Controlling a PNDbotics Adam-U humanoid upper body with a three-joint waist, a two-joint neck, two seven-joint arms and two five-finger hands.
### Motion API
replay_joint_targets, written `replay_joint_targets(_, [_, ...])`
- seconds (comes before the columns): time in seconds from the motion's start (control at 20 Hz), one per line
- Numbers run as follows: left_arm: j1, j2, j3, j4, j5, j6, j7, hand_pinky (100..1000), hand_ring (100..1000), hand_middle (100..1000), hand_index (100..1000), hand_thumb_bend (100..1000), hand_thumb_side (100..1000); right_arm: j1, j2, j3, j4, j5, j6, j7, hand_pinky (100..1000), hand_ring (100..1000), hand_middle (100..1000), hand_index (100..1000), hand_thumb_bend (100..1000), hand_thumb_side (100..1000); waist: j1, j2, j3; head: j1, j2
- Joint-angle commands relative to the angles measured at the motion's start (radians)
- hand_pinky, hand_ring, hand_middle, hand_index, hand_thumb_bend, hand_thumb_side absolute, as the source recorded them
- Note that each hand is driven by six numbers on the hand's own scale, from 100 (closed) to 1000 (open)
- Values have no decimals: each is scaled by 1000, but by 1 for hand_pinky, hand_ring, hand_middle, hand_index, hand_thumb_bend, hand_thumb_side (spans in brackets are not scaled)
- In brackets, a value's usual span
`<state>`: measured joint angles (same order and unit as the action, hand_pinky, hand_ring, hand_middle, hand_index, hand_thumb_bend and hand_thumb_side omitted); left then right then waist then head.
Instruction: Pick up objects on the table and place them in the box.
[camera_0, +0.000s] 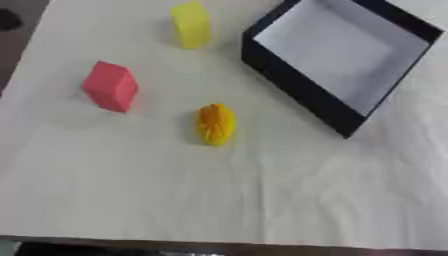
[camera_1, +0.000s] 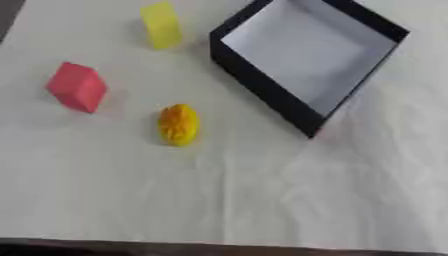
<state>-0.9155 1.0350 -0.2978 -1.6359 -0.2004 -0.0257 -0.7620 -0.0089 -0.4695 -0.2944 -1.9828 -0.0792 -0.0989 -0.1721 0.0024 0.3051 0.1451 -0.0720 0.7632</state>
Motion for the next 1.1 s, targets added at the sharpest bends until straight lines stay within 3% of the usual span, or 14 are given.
replay_joint_targets(0.05, [-58,-18,-31,47,-32,-17,-51,838,851,863,924,525,575,-3,-32,0,-17,5,-4,4,952,888,858,905,100,578,-2,-43,4,3,7])
replay_joint_targets(0.45, [-155,-114,-104,160,-67,-66,-137,848,857,864,909,722,576,-8,-33,6,-17,4,2,13,950,882,851,904,100,562,-4,-44,9,7,7])
replay_joint_targets(1.1, [-176,-170,-184,260,-89,-130,-145,861,872,870,893,801,554,-23,-23,15,-17,7,21,25,949,879,846,903,100,587,-2,-37,5,0,-1])
